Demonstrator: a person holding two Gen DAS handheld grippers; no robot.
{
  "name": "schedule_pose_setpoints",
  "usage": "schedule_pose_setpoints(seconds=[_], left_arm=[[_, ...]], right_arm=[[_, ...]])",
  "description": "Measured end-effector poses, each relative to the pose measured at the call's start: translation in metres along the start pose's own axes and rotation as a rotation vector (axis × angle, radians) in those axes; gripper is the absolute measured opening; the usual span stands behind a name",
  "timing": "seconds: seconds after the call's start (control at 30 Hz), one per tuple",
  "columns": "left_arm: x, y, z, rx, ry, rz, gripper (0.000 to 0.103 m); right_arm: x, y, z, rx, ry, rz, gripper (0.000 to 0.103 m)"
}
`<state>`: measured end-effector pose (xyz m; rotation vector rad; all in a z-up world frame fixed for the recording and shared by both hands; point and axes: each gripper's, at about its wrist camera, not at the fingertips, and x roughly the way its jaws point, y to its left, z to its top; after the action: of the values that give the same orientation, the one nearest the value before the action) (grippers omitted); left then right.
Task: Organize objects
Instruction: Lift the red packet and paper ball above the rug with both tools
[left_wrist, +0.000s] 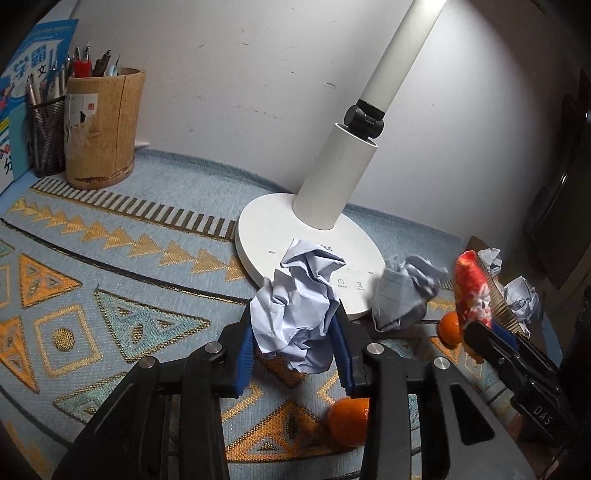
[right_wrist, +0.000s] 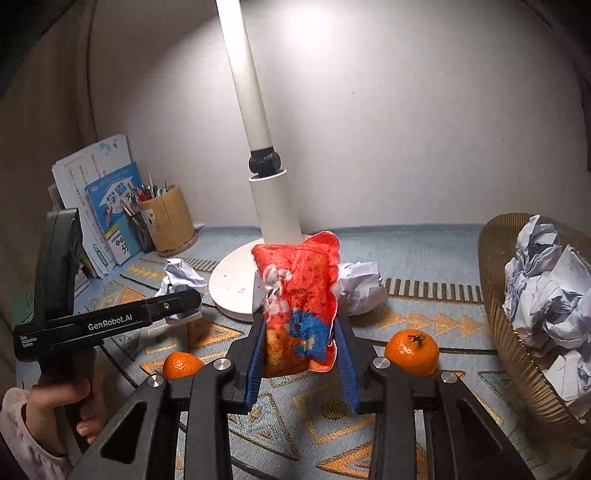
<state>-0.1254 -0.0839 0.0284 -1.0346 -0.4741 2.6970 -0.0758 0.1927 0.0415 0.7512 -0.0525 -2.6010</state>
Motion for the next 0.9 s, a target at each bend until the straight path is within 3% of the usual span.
schedule_pose_setpoints(seconds=[0.23, 0.9], left_arm=[[-0.001, -0.005, 0.0, 0.03, -0.009, 0.016, 0.033], [-0.003, -0.012, -0.006, 0.057, -0.02, 0.036, 0.033]], right_arm=[[-0.002, -0.01, 0.001, 0.052, -0.007, 0.026, 0.035], [-0.001, -0.005, 0.0, 0.019, -0.003, 0.022, 0.035]])
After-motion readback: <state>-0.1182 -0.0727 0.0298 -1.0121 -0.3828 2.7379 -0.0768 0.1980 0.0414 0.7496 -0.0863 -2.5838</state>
